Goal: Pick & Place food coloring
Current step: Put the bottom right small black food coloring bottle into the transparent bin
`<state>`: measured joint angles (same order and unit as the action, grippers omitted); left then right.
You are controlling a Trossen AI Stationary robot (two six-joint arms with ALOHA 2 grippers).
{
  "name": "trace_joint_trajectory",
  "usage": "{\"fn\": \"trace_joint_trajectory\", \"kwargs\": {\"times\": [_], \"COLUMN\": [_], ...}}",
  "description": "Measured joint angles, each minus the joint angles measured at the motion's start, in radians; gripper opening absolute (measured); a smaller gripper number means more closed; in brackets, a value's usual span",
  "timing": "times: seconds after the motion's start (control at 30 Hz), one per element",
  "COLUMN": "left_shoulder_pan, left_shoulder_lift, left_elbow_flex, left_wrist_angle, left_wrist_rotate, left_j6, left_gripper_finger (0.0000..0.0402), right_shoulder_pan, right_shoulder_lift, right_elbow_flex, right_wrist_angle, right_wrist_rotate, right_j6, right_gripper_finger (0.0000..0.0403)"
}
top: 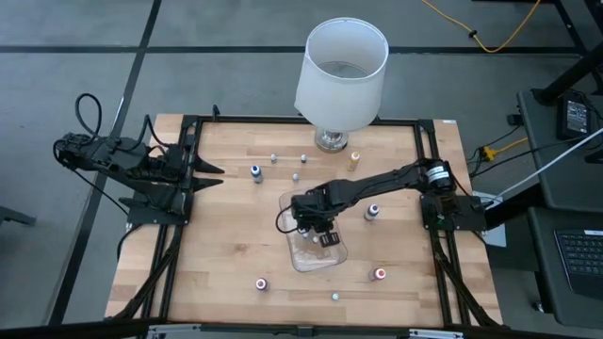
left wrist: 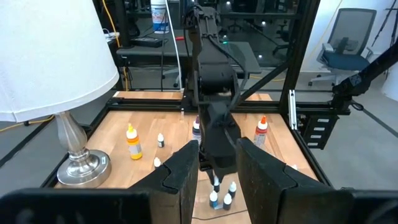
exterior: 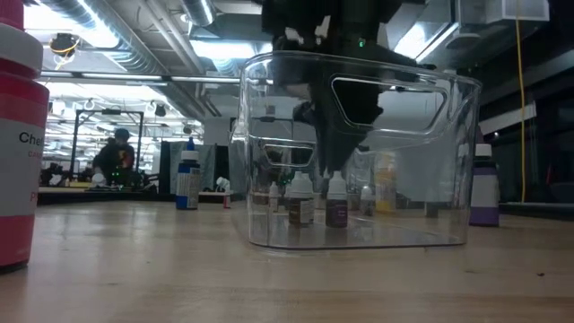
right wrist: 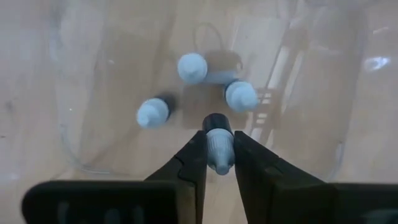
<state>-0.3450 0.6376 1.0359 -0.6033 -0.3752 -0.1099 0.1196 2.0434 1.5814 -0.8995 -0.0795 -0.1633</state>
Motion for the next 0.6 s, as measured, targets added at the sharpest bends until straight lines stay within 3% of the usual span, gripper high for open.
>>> {"fn": "trace_joint_trajectory", "kwargs": {"times": [0.6], "left_shoulder_pan": [0.000], "left_shoulder_lift": [0.000], "left_elbow_flex": [0.000], "left_wrist_angle": [0.000], "left_wrist_rotate": [-0.001], "left_j6": [0.000], "left_gripper_finger": [0.0104], "right_shoulder_pan": [0.000], "right_shoulder_lift": [0.027], "right_elbow_flex": [0.000], "right_wrist_angle": [0.014], "right_wrist_rotate": [-0.008], "right_j6": [0.028], "right_gripper_finger": [0.0080]}}
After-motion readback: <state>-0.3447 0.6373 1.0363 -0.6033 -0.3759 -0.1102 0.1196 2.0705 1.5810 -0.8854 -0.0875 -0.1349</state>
